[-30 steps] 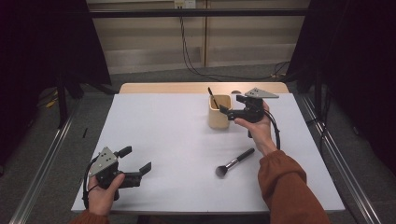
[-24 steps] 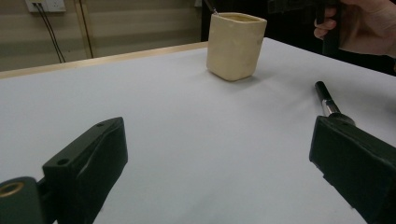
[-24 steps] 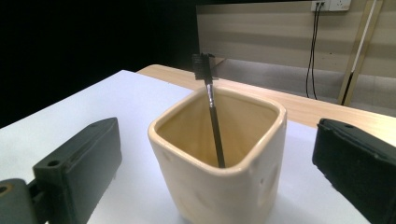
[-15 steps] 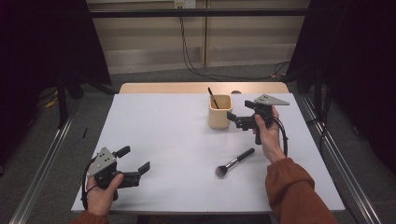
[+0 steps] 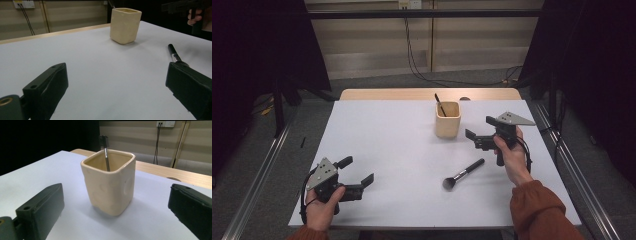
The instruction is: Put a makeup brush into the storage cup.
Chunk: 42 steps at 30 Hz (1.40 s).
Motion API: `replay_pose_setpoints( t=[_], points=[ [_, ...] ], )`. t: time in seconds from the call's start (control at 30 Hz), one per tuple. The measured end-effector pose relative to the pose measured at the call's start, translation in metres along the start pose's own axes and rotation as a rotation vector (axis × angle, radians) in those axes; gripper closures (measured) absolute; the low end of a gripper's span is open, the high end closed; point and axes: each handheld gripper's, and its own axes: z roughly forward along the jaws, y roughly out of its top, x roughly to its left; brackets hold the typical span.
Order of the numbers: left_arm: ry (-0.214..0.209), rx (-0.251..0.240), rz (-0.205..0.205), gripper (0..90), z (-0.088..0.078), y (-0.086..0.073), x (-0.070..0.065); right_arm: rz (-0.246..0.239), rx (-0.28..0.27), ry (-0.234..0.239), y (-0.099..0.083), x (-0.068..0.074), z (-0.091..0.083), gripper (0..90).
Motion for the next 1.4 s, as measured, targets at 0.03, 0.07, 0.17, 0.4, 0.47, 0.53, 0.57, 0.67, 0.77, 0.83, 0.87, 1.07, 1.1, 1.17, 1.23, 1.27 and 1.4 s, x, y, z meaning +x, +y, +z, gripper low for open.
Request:
replay_pose_setpoints(
  t=[0.03, 0.07, 0.17, 0.4, 0.47, 0.53, 0.57, 0.67, 0.77, 0.83, 0.87, 1.07, 1.1, 1.17, 1.23, 1.27, 1.4],
  points=[
    [0.001, 0.000, 0.000, 4.3, 0.000, 0.000, 0.000, -0.002, 0.000, -0.002, -0.002, 0.001, -0.002, 0.0],
    [0.003, 0.000, 0.000, 4.3, 0.000, 0.000, 0.000, -0.004, -0.001, -0.002, -0.003, 0.002, -0.005, 0.1],
    [0.005, -0.003, -0.001, 4.3, -0.001, 0.000, 0.001, -0.009, -0.005, -0.005, -0.007, 0.005, -0.012, 0.1],
    [0.010, -0.005, -0.008, 4.4, -0.002, -0.001, 0.002, -0.014, -0.016, -0.029, -0.018, 0.005, -0.036, 0.6],
    [0.013, -0.005, -0.007, 4.4, -0.002, -0.001, 0.002, -0.010, -0.015, -0.032, -0.022, 0.006, -0.041, 0.7],
    [0.012, -0.006, -0.007, 4.4, -0.002, -0.001, 0.002, -0.022, -0.002, -0.035, -0.026, 0.008, -0.046, 0.8],
    [0.014, -0.007, -0.010, 4.4, -0.002, -0.001, 0.002, -0.030, 0.006, -0.033, -0.028, 0.009, -0.048, 0.8],
    [0.014, -0.010, -0.013, 4.4, -0.001, -0.002, 0.003, -0.029, 0.007, -0.039, -0.033, 0.011, -0.058, 0.8],
    [0.014, -0.009, -0.021, 4.3, -0.002, -0.002, 0.002, -0.025, 0.009, -0.056, -0.041, 0.012, -0.069, 0.9],
    [0.014, -0.006, -0.010, 4.3, -0.001, -0.001, 0.000, -0.015, 0.013, -0.059, -0.047, 0.013, -0.075, 1.0],
    [0.009, -0.005, -0.006, 4.3, -0.001, -0.001, -0.001, -0.012, 0.013, -0.062, -0.049, 0.013, -0.079, 1.0],
    [0.021, -0.005, -0.001, 4.4, -0.003, -0.001, -0.002, -0.008, 0.016, -0.087, -0.061, 0.015, -0.099, 1.4],
    [0.025, -0.007, -0.002, 4.3, -0.005, -0.001, -0.001, -0.006, 0.014, -0.096, -0.063, 0.016, -0.102, 1.5],
    [0.028, -0.008, -0.003, 4.2, -0.007, -0.002, -0.001, -0.005, 0.023, -0.104, -0.068, 0.016, -0.108, 1.7],
    [0.032, -0.007, -0.007, 4.2, -0.009, -0.003, -0.001, 0.009, 0.022, -0.109, -0.072, 0.017, -0.114, 1.7],
    [0.033, -0.007, -0.007, 4.2, -0.010, -0.003, -0.002, 0.009, 0.023, -0.115, -0.073, 0.017, -0.116, 1.8],
    [0.032, -0.012, -0.006, 4.2, -0.012, -0.003, -0.002, 0.010, 0.027, -0.121, -0.079, 0.019, -0.121, 1.8]
  ],
)
